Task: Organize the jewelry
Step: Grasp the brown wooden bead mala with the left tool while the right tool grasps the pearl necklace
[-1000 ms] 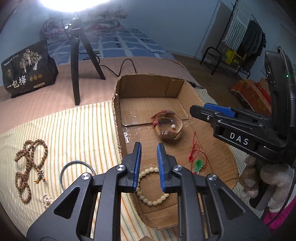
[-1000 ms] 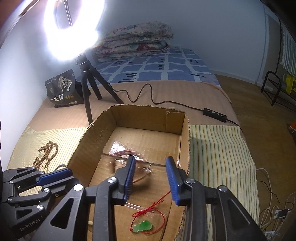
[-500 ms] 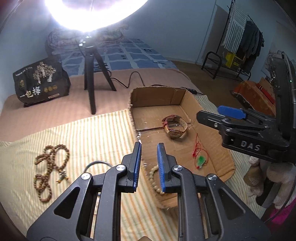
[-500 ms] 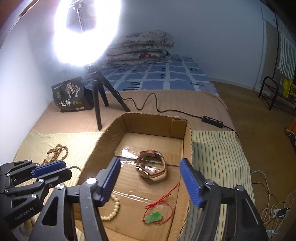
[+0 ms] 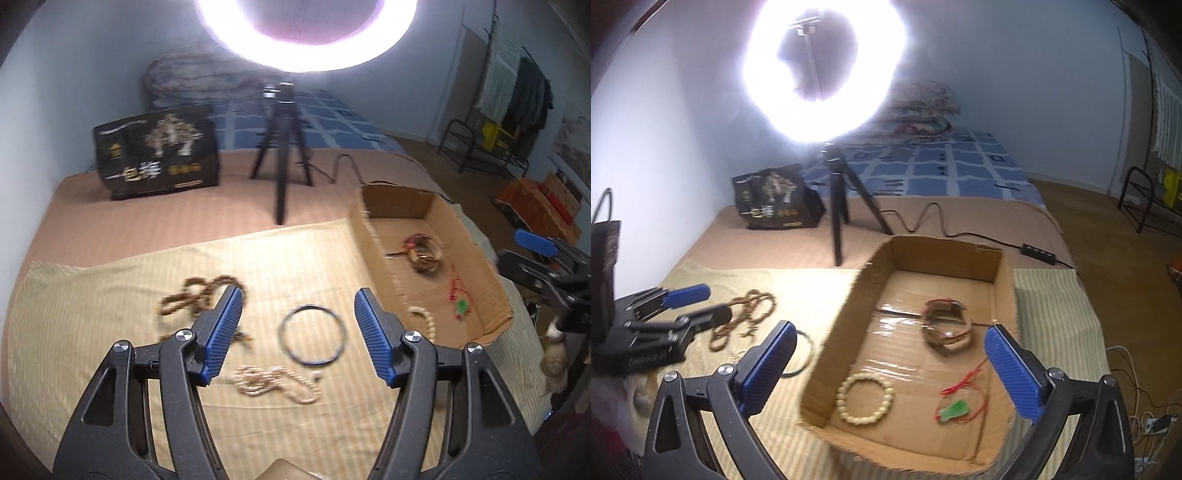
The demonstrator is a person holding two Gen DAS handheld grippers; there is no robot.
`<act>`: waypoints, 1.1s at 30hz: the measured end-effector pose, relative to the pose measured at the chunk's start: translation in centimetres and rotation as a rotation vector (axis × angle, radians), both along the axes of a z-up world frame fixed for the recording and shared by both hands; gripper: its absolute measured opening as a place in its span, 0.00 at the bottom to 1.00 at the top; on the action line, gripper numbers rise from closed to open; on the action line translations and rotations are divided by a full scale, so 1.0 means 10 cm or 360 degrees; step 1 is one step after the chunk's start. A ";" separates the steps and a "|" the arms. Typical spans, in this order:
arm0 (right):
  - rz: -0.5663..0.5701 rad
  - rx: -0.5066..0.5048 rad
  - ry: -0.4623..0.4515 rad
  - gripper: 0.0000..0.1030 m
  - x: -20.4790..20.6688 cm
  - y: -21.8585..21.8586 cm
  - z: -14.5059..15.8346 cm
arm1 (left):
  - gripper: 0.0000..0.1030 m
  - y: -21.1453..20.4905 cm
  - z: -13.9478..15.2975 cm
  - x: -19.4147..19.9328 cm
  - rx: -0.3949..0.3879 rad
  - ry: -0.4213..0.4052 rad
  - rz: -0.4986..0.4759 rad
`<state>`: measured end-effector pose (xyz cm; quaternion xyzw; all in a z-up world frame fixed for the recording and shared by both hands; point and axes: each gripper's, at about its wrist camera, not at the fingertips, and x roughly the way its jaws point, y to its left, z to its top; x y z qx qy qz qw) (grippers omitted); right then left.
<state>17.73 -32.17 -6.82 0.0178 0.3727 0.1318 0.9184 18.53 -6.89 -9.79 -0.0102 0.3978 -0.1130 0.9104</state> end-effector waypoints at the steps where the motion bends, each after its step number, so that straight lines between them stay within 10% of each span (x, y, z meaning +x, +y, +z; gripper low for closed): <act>1: 0.0021 0.0008 -0.0004 1.00 -0.03 0.06 0.02 | 0.63 0.07 -0.01 0.00 0.0005 -0.0002 0.0016; 16: 0.0389 0.0027 0.0059 0.99 -0.27 0.99 -0.15 | 0.63 0.86 -0.30 0.07 0.0051 0.0098 0.0216; 33: 0.0685 -0.0109 0.0289 0.71 -0.15 1.80 -0.82 | 0.63 1.05 -0.76 0.38 -0.0097 0.0300 0.0210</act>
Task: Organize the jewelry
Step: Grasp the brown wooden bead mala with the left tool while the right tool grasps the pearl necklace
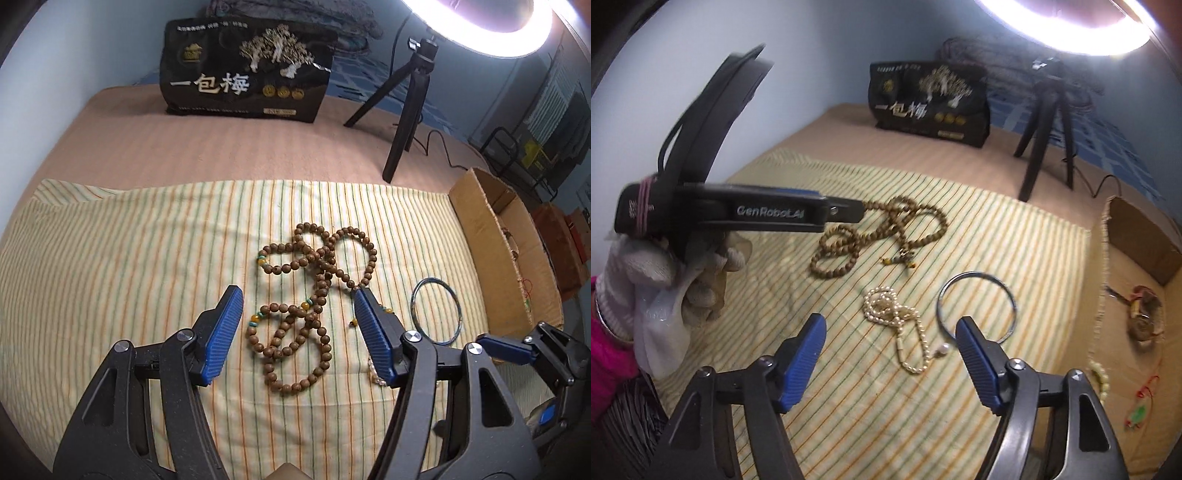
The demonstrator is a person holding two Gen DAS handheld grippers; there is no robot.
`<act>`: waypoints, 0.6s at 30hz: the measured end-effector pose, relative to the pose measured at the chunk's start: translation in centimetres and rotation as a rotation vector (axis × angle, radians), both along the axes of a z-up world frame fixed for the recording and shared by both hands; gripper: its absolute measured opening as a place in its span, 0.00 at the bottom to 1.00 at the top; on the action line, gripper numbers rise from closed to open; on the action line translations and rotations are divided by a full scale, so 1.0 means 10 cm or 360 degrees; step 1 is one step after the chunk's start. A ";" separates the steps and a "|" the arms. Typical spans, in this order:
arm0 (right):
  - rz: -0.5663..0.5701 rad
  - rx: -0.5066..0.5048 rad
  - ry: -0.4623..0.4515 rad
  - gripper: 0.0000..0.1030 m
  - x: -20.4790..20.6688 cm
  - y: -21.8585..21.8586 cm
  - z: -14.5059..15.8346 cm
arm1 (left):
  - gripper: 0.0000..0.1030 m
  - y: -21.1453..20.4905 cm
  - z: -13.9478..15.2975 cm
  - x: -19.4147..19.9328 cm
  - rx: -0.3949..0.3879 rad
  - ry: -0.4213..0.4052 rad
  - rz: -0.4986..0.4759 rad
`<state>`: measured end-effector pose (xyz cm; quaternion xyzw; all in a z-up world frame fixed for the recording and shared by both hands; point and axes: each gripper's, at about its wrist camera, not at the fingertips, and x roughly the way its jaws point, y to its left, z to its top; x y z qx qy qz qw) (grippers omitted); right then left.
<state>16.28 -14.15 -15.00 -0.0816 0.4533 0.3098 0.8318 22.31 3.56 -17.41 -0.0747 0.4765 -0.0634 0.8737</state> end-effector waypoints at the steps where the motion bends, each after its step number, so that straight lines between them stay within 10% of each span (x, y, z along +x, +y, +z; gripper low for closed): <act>1: 0.0004 -0.0013 0.0004 0.70 0.01 0.03 -0.03 | 0.63 -0.02 -0.02 0.02 0.0006 0.0004 -0.0009; 18: 0.0049 -0.0103 0.0019 0.60 0.21 0.23 -0.32 | 0.54 -0.22 -0.29 0.26 0.0039 0.0088 -0.0075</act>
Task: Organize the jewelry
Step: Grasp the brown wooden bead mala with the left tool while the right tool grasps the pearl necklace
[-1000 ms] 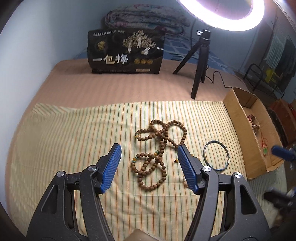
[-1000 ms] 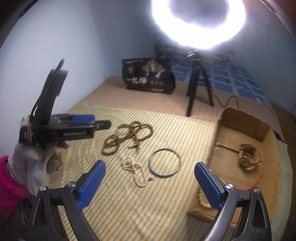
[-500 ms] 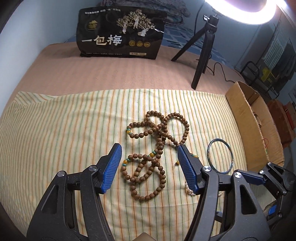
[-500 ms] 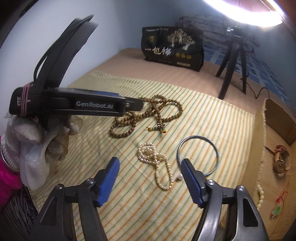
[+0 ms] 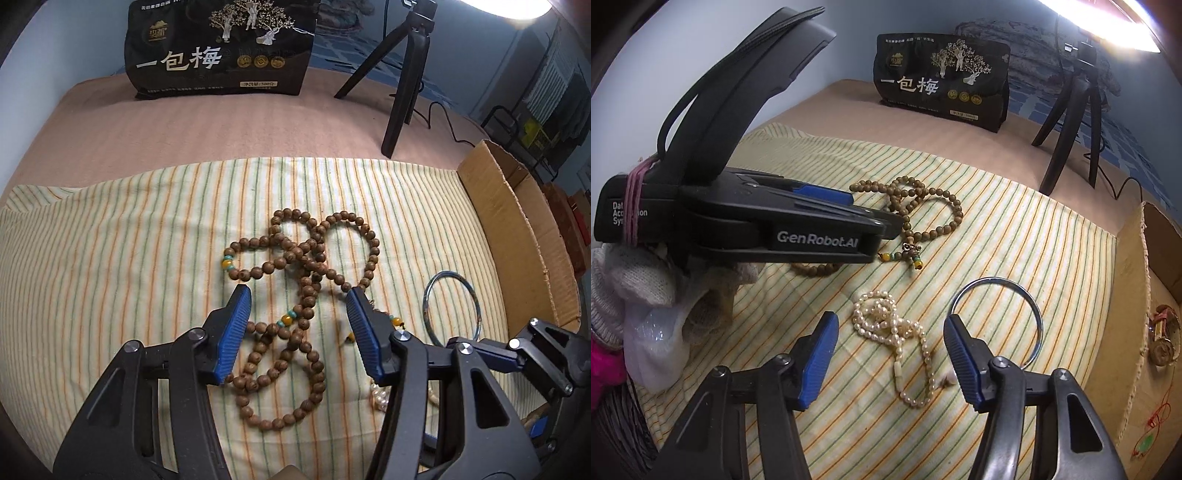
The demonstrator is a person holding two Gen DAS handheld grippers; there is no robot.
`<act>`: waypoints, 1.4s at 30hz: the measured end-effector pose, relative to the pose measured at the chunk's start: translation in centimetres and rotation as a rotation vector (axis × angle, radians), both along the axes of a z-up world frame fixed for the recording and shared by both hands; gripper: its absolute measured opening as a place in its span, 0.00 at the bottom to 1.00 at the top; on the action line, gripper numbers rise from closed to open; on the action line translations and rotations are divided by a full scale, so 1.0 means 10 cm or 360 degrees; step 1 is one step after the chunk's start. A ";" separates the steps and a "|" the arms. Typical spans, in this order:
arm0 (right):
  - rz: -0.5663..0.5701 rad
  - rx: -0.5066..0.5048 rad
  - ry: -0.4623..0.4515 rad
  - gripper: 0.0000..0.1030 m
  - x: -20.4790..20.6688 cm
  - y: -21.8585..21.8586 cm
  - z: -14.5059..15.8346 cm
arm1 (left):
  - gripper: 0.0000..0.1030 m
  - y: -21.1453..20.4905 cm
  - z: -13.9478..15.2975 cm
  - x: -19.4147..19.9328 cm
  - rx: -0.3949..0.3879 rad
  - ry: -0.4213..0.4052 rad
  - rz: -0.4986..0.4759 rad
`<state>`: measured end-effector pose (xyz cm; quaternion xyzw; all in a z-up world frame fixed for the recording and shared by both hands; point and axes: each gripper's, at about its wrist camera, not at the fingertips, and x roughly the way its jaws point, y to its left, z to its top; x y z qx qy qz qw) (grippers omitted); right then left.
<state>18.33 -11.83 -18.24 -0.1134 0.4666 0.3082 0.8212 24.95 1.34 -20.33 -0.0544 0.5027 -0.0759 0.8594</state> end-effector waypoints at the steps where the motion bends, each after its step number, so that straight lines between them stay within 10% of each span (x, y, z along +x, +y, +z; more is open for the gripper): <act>1: 0.0003 -0.0003 -0.0003 0.60 0.00 0.01 -0.01 | 0.54 -0.01 -0.01 0.01 0.0004 0.0000 -0.0004; 13: 0.0019 -0.0031 -0.0005 0.57 0.05 0.07 -0.09 | 0.54 -0.01 -0.07 0.15 -0.0047 0.0002 0.0086; 22: 0.0036 -0.0068 -0.0024 0.51 0.07 0.15 -0.12 | 0.12 -0.05 -0.11 0.17 0.0093 -0.0035 0.0089; 36: 0.0057 -0.0124 -0.0034 0.08 -0.02 0.21 -0.14 | 0.11 0.07 -0.03 0.06 0.0081 -0.0034 0.0107; 42: 0.0021 -0.0078 -0.0044 0.05 -0.08 0.15 -0.07 | 0.10 0.15 0.16 -0.05 0.0060 -0.0081 0.0131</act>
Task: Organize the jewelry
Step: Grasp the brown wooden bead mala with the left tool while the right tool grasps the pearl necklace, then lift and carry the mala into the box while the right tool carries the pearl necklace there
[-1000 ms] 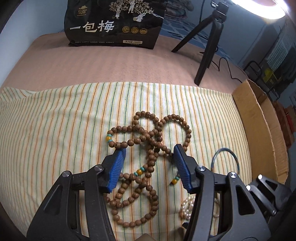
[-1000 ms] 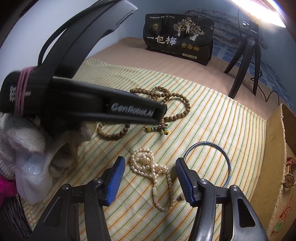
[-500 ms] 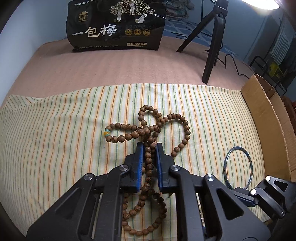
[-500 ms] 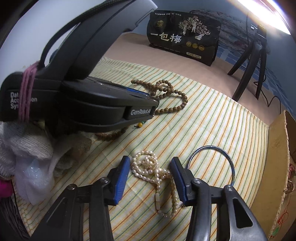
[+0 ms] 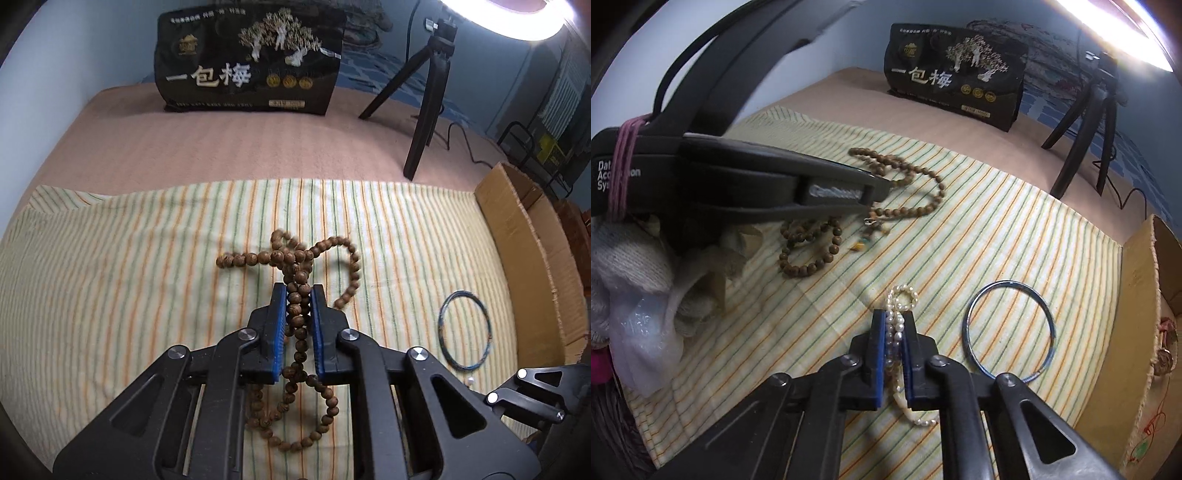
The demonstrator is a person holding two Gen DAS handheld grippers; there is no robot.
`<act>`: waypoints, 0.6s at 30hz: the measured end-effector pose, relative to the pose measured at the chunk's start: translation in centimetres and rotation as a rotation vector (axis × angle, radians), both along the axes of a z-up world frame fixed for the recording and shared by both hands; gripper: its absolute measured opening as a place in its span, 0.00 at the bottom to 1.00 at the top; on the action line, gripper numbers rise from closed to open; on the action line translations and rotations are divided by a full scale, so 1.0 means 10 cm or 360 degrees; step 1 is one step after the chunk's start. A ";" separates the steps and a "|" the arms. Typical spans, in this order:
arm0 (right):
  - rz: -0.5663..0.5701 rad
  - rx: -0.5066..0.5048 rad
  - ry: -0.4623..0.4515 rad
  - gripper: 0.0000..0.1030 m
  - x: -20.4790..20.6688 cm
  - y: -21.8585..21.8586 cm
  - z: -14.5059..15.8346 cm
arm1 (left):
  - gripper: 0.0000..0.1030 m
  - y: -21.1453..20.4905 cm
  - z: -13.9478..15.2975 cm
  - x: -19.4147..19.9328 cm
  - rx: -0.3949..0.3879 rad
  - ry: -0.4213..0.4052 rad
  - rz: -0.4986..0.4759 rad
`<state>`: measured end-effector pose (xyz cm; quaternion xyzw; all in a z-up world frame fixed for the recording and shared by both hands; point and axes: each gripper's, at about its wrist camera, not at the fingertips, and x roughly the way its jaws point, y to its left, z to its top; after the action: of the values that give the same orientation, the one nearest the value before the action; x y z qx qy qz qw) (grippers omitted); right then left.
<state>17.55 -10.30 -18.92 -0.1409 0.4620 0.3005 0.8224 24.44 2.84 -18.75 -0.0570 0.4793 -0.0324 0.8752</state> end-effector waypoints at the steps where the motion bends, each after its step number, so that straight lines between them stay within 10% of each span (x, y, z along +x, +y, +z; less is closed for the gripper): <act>1: -0.0008 0.0012 -0.0007 0.05 -0.01 -0.02 0.03 | 0.11 0.01 0.05 -0.03 -0.0007 -0.0013 0.0001; 18: -0.0093 0.0164 -0.0155 0.05 -0.25 -0.41 0.68 | 0.11 -0.11 0.75 -0.43 -0.0070 -0.0233 -0.0059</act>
<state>15.04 -14.39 -12.13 -0.0993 0.4092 0.2923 0.8586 20.18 1.76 -11.27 -0.0647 0.4141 -0.0632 0.9057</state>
